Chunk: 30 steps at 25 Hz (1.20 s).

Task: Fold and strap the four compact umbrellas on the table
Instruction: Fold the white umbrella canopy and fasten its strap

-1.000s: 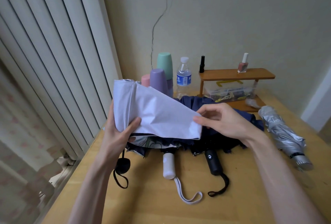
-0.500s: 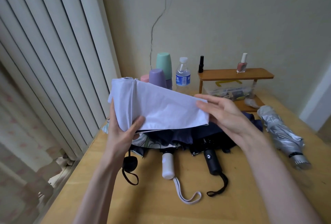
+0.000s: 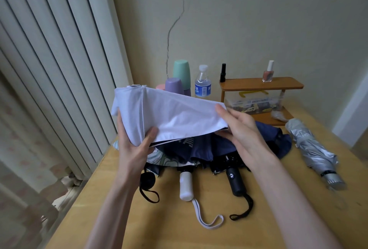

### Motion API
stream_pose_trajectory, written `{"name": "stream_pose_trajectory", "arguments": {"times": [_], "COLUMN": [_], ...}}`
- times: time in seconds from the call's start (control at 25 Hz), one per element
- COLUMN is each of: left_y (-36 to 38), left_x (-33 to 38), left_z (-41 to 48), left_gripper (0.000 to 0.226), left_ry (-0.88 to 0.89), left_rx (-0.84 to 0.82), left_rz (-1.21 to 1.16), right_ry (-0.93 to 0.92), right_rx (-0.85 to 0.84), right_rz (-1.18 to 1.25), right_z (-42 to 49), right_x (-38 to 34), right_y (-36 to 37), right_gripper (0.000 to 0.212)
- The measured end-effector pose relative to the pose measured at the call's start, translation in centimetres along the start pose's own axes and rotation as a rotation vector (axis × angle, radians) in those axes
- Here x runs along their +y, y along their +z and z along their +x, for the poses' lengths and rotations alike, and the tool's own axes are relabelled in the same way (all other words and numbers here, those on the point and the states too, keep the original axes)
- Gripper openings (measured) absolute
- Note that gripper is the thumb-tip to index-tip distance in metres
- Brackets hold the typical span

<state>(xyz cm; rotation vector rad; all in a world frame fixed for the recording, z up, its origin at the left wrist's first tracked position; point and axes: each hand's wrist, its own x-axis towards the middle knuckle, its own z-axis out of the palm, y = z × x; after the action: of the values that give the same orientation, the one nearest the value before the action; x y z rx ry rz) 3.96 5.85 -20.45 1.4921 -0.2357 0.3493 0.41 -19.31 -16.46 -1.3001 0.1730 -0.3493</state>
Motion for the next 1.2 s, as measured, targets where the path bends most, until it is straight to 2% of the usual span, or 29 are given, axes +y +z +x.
{"name": "stream_pose_trajectory", "arguments": {"times": [0.16,0.32,0.44,0.64,0.8,0.92,1.04,1.12,1.2], "left_y": [0.5,0.7,0.5,0.8,1.0,0.2,0.1,0.2,0.0], "left_x": [-0.1,-0.2,0.0,-0.4,-0.5,-0.4,0.2,0.7,1.3], "left_z": [-0.1,-0.2,-0.3,0.0,-0.2,0.3,0.4,0.3,0.2], "left_gripper": [0.084,0.078,0.078,0.09,0.102,0.137,0.158,0.155,0.131], "left_ry": [-0.009,-0.02,-0.007,-0.002,-0.041,-0.097,-0.132,-0.145,-0.141], "left_rx": [0.049,0.05,0.021,0.012,-0.042,-0.205,-0.322,-0.336,-0.312], "left_rz": [-0.017,-0.04,0.002,0.05,0.032,0.037,0.036,-0.003,-0.081], "right_ry": [-0.132,-0.179,-0.111,-0.113,-0.182,-0.299,-0.445,-0.504,-0.541], "right_rx": [0.064,0.004,-0.058,0.062,0.061,-0.052,-0.344,-0.509,-0.603], "right_rz": [-0.301,-0.332,-0.283,-0.191,-0.219,-0.223,-0.3,-0.441,-0.587], "right_z": [-0.1,-0.2,-0.4,-0.2,-0.8,-2.1,-4.1,-4.9,-4.7], "right_x": [0.3,-0.4,-1.0,-1.0,-1.9,-4.4,-8.3,-11.2,-14.0], "right_y": [-0.2,-0.9,-1.5,-1.7,-1.3,-0.9,1.5,3.3,4.3], "right_gripper": [0.013,0.025,0.024,0.008,0.012,0.008,0.018,0.018,0.022]}}
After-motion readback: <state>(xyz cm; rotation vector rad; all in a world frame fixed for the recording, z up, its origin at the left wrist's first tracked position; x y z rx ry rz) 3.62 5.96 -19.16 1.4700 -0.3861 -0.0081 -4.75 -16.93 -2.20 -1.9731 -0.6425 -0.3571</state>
